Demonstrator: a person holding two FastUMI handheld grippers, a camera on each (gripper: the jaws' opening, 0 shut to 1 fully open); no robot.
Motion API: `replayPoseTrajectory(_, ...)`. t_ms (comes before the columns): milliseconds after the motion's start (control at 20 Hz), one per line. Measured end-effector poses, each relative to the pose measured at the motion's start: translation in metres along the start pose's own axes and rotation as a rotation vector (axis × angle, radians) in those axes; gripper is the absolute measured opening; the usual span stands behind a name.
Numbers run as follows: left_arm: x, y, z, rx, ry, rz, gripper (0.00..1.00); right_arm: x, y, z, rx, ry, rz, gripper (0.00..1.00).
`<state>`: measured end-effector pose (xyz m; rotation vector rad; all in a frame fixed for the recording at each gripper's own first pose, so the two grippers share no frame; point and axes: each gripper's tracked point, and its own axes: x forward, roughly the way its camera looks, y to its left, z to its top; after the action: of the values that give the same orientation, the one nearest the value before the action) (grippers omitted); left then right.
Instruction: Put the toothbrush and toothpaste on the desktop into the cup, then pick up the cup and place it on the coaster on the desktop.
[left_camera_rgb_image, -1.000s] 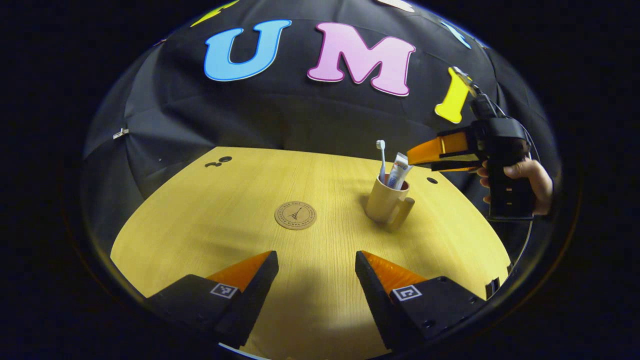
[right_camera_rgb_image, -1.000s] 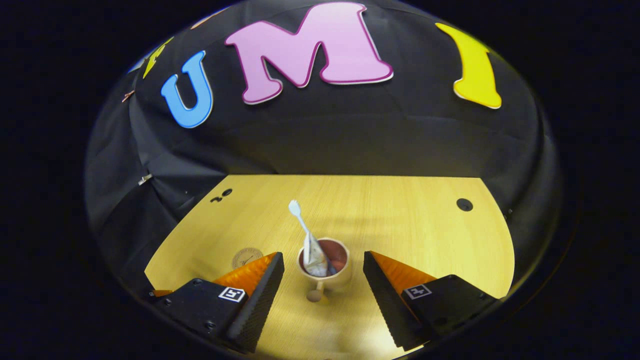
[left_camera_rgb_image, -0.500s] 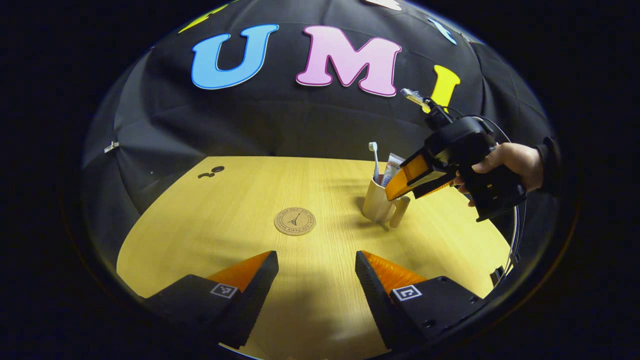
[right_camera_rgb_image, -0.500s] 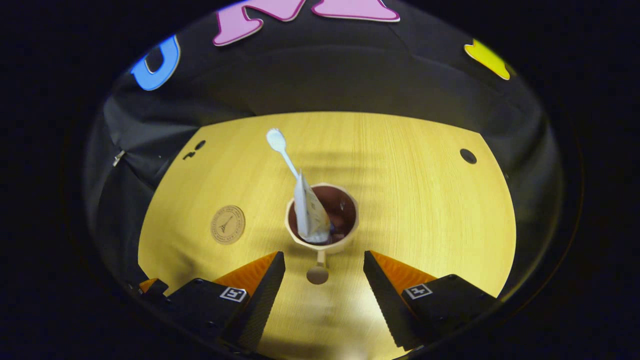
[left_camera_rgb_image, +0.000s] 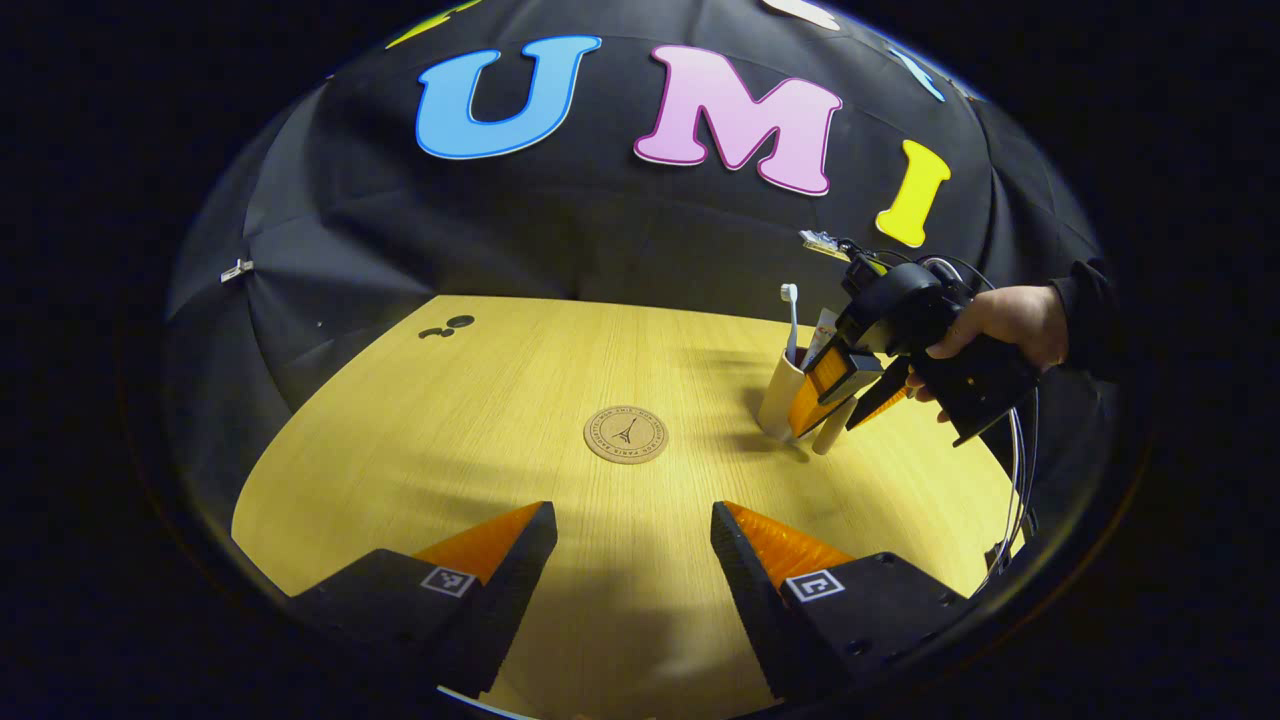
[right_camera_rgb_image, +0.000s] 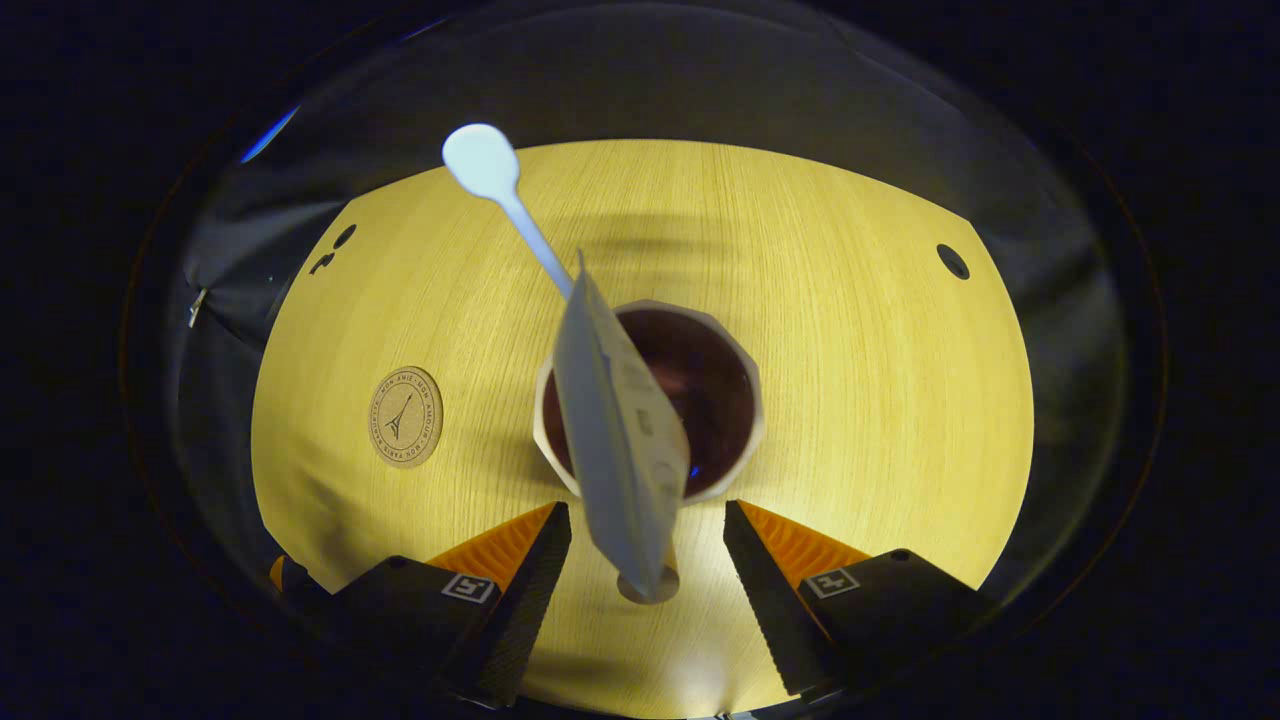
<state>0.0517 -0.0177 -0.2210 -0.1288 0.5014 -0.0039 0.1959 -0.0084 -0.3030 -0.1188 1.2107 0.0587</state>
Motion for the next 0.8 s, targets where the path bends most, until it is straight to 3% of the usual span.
replayPoseTrajectory(150, 0.001, 0.004, -0.008, 0.0, 0.026, -0.004, 0.96, 0.006, 0.002, 0.001, -0.003, 0.026, -0.015, 0.92)
replayPoseTrajectory(250, 0.004, 0.004, -0.014, -0.001, 0.049, -0.012, 0.97, 0.011, 0.006, 0.001, 0.009, 0.043, -0.009, 0.82)
replayPoseTrajectory(300, 0.004, 0.003, -0.016, 0.0, 0.056, -0.017, 0.96, 0.011, 0.005, -0.001, 0.011, 0.049, -0.011, 0.7)
replayPoseTrajectory(350, 0.004, 0.004, -0.017, 0.002, 0.06, -0.019, 0.96, 0.011, 0.004, -0.001, 0.009, 0.053, -0.017, 0.7)
replayPoseTrajectory(400, 0.004, 0.003, -0.016, 0.002, 0.059, -0.023, 0.96, 0.015, 0.004, -0.003, 0.008, 0.059, -0.018, 0.48)
replayPoseTrajectory(500, 0.005, 0.002, -0.013, -0.003, 0.055, -0.035, 0.97, 0.014, -0.001, -0.005, 0.004, 0.075, -0.035, 0.42)
replayPoseTrajectory(550, 0.006, 0.002, -0.013, -0.003, 0.052, -0.037, 0.96, 0.011, -0.001, -0.004, 0.006, 0.079, -0.033, 0.29)
replayPoseTrajectory(800, 0.007, 0.004, -0.012, -0.002, 0.053, -0.042, 0.96, 0.012, 0.001, -0.007, -0.024, 0.107, -0.001, 0.27)
